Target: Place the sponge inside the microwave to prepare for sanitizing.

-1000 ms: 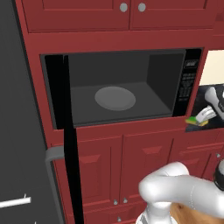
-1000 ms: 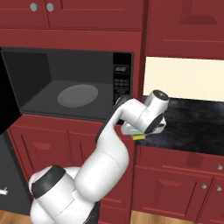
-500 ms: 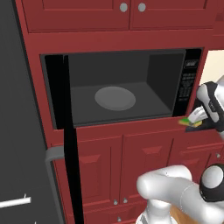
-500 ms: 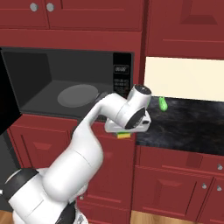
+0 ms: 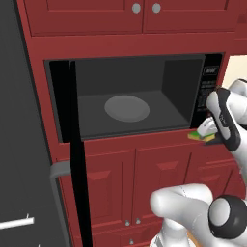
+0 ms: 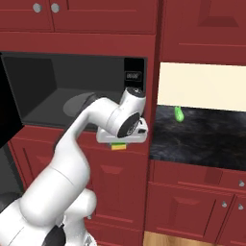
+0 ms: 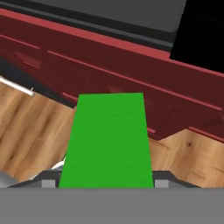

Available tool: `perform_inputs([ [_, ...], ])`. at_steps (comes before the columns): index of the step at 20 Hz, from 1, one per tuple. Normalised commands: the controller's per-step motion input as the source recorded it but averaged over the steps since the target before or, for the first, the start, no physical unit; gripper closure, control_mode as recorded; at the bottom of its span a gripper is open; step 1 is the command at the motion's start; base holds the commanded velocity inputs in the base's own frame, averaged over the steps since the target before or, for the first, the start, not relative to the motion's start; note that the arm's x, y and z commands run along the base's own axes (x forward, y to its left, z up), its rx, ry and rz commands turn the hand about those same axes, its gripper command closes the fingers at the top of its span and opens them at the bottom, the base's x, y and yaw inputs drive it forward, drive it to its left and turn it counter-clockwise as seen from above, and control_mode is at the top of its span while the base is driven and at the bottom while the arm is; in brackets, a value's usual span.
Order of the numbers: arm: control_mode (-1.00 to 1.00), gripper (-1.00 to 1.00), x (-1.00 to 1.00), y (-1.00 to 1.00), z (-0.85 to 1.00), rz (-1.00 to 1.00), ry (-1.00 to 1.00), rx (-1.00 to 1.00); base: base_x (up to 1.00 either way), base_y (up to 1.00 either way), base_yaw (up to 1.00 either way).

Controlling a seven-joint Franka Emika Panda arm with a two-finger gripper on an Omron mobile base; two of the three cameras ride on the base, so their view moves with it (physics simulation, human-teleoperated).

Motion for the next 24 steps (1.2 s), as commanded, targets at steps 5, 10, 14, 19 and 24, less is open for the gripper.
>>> perform_inputs([
  [5,-1.00,1.00,-0.01,0.56,0.19,0.00,0.03,0.00,0.00,0.00,0.00],
  [10,-1.00,1.00,0.00,0.53,0.21,0.00,0.00,0.01,0.00,0.00,0.00],
  [14,-1.00,1.00,0.00,0.45,0.29,0.00,0.00,0.04,0.00,0.00,0.00],
  [19,-1.00,1.00,0.13,0.41,0.14,0.00,0.00,0.03,0.00,0.00,0.00],
  [24,-1.00,1.00,0.26,0.31,0.03,0.00,-0.04,0.05,0.00,0.00,0.00],
])
